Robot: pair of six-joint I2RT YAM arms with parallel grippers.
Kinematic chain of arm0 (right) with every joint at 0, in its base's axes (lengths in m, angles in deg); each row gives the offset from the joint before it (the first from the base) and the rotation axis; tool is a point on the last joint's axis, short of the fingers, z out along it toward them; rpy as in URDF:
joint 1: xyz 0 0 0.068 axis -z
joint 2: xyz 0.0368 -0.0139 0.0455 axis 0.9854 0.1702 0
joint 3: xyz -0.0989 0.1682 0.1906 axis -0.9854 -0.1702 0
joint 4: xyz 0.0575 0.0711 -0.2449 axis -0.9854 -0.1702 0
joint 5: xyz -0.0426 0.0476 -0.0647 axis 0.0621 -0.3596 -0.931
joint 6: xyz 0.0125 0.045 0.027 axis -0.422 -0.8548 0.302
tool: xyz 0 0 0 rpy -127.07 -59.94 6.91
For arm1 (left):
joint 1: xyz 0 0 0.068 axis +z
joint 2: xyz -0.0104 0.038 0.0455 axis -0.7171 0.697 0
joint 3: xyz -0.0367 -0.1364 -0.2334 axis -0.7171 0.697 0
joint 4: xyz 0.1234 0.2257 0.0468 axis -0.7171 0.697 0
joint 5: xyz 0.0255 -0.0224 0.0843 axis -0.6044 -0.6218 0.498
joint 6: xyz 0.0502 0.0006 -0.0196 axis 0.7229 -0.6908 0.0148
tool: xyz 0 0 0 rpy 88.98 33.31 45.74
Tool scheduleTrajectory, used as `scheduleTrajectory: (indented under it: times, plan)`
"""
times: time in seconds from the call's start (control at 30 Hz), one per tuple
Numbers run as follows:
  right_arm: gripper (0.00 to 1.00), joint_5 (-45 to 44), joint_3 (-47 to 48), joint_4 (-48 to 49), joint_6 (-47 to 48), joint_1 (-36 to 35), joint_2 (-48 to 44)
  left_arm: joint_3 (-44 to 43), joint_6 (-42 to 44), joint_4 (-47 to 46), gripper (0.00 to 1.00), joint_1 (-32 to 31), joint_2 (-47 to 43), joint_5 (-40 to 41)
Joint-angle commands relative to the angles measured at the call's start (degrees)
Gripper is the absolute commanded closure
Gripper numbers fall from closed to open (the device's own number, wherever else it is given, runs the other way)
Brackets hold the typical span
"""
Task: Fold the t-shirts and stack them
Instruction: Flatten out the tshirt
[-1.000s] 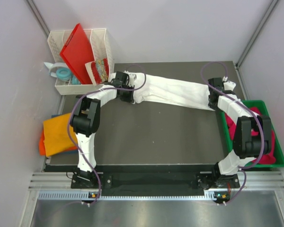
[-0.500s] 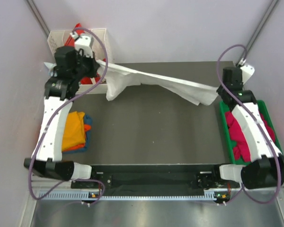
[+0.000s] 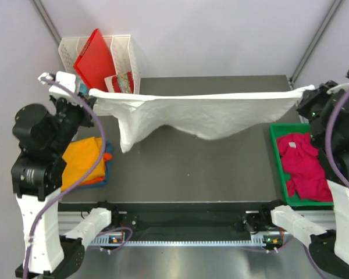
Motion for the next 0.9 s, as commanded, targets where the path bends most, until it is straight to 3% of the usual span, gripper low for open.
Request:
scheduleTrajectory:
  times: [0.0, 0.27, 0.4, 0.53, 0.63, 0.87]
  plan:
    - [1.0, -5.79, 8.5, -4.34, 3.74, -0.9, -1.68, -3.82, 2.02, -4.64, 1.0, 0.67, -4.16, 3.88]
    - [1.0, -5.44, 15.54, -6.19, 5.67, -0.9, -4.49, -10.69, -0.88, -6.13, 1.0, 0.67, -6.97, 10.46]
    - [1.0, -4.48, 19.85, -6.46, 6.82, -0.82, -4.49, -19.28, -0.26, -3.51, 1.0, 0.67, -5.23, 11.7]
    - [1.0, -3.07, 22.24, -7.07, 6.99, -0.82, -4.32, -22.12, 0.27, -2.36, 1.0, 0.67, -5.48, 11.79]
    - [1.0, -3.15, 18.65, -7.42, 6.12, -0.82, -4.32, -18.54, 0.7, -1.83, 1.0, 0.67, -6.44, 11.87]
    - [1.0, -2.81, -3.73, -0.66, 1.72, -0.82, -6.95, 1.65, 1.32, -4.55, 1.0, 0.67, -8.55, 7.83]
